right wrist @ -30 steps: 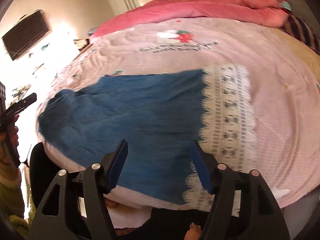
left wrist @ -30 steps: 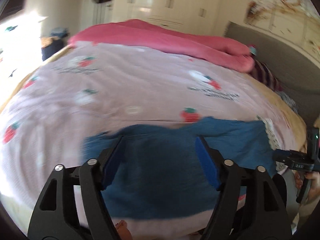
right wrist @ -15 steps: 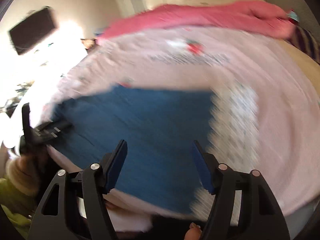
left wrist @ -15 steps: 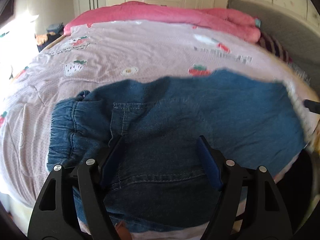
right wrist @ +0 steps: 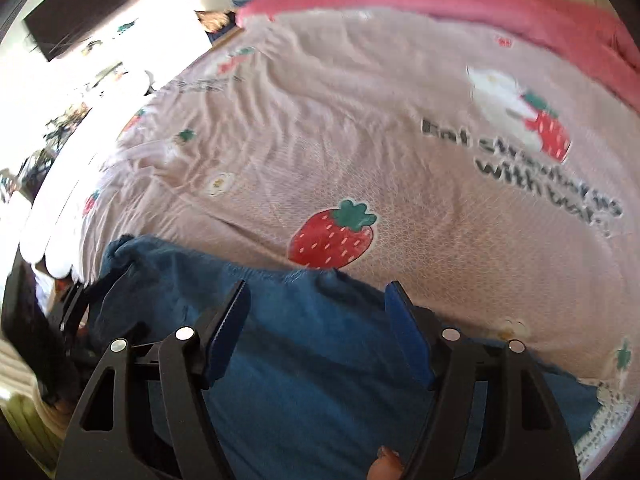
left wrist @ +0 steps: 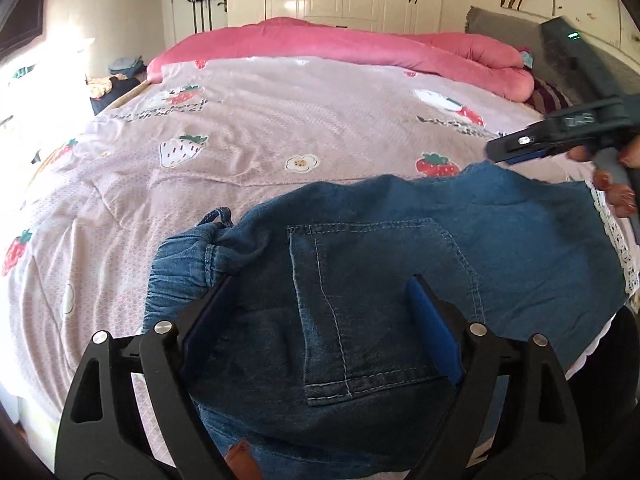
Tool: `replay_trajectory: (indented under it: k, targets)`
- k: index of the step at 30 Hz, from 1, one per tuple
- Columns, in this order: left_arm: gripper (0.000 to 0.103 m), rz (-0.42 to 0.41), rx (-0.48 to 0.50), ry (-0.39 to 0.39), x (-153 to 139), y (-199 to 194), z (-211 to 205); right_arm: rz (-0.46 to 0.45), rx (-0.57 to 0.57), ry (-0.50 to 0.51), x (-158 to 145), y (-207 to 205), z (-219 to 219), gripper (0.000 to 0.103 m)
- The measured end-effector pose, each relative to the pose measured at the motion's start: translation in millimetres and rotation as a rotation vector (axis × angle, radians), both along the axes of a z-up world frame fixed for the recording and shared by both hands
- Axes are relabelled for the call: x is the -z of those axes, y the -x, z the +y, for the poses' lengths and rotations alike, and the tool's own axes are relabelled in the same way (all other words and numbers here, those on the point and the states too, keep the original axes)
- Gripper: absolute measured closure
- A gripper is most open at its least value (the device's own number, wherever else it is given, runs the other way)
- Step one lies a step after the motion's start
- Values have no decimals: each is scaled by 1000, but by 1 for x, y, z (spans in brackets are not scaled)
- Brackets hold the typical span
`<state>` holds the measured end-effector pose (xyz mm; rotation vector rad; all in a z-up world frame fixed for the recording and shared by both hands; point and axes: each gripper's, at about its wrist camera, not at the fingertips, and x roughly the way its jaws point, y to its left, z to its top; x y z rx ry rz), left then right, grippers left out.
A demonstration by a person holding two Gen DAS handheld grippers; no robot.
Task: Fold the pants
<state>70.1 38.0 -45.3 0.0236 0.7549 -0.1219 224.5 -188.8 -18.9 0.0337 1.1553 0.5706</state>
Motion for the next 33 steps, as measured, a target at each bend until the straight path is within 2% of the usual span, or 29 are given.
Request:
replay_trajectory:
  k: [4, 6, 7, 8, 13, 15, 24, 27, 33]
  targets:
    - [24, -12, 5, 3, 1, 2, 1, 73, -11, -41, 6, -10, 1, 50]
    - [24, -15, 4, 23, 0, 2, 3, 87, -15, -26, 10, -11, 4, 67]
    - [24, -14, 3, 31, 0, 1, 4, 89, -15, -16, 13, -10, 5, 85]
    - [24, -14, 4, 40, 0, 0, 5, 83, -12, -11, 14, -11, 5, 92]
    - [24, -18, 7, 40, 1, 0, 5, 2, 54, -46, 7, -17, 0, 96]
    - [24, -21, 8, 29, 1, -1, 4, -20, 51, -26, 8, -23, 4, 96]
    - [23, -24, 8, 23, 2, 0, 3, -32, 70, 22, 27, -37, 10, 96]
    - [23, -23, 7, 25, 2, 0, 3, -48, 86, -4, 19, -32, 3, 96]
    - [23, -25, 5, 23, 3, 0, 4, -142, 130, -58, -16, -10, -28, 95]
